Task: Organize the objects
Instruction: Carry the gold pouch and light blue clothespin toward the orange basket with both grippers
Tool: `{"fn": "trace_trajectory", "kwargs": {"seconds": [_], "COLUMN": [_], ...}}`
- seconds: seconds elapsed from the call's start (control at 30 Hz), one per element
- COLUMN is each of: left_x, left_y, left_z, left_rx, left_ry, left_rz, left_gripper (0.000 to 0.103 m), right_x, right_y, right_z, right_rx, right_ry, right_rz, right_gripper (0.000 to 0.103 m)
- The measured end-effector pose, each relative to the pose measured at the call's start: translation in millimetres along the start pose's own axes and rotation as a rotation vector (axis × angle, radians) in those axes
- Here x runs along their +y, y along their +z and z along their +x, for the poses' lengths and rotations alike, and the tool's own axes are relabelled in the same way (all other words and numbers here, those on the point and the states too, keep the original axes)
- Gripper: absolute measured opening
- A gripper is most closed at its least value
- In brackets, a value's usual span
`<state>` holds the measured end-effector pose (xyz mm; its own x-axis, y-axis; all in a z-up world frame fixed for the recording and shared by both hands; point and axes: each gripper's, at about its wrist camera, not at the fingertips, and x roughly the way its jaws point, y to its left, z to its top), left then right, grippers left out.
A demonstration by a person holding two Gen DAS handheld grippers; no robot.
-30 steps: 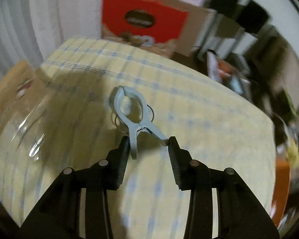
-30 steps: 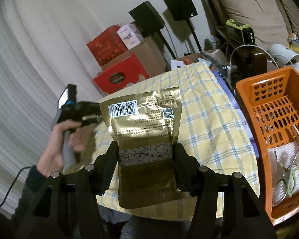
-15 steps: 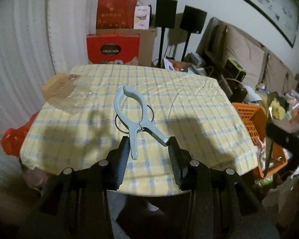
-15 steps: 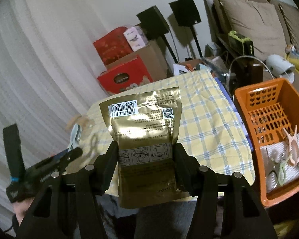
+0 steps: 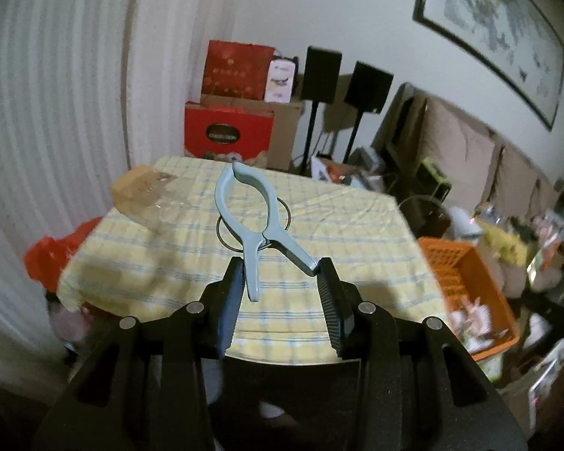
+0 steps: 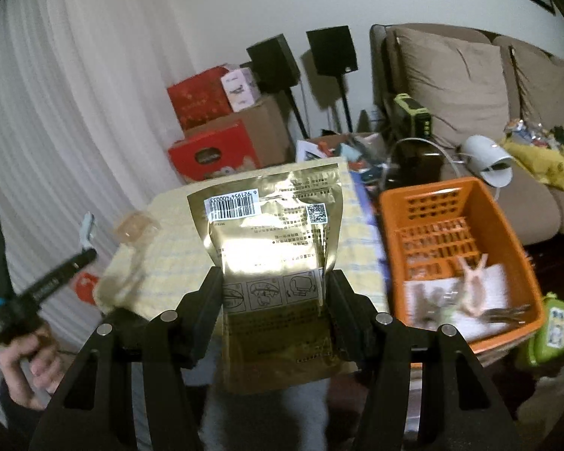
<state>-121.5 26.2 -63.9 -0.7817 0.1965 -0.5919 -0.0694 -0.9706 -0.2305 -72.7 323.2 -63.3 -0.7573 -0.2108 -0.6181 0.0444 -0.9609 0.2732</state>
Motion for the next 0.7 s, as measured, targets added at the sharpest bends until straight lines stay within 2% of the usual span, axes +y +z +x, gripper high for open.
{"fn": "trace_trajectory", "kwargs": {"seconds": [0.07,0.23,0.27,0.4,0.6,0.7], "left_x": [-8,-42,-47,-65,-99,-114], "left_y": [-3,-10,-12,-17,-20,-16], "left_z": [-4,1,4,14,6,10], "left_rx": [-0.011,-0.009,-0.006,0.013,-0.031,-0.043], "left_ry": [-0.032,-0.050,-0.048,-0.053,-0.047,-0.052], "left_rz": [-0.019,0.036,0.042,0.023,0.077,0.078], "left_gripper": [0.037,0.037,0.037,0.037,0.037,0.037], "right_x": [-14,-38,-44,-60,-70,-73], "right_y": [2,3,1,-4,-9,-2], "right_z": [-10,-34,-36,-40,-34,-42], "right_rx": [0.006,-0.022,-0.019,-0.017,-0.009,-0.037], "right_ry": [-0.042,-0.093,-0.092,0.001,0.008,-0.011], "right_rz": [-0.010,-0.048,-0.045,-0.003,-0.008,-0.020], "right_gripper": [0.058,0.058,0.058,0.058,0.058,0.058]}}
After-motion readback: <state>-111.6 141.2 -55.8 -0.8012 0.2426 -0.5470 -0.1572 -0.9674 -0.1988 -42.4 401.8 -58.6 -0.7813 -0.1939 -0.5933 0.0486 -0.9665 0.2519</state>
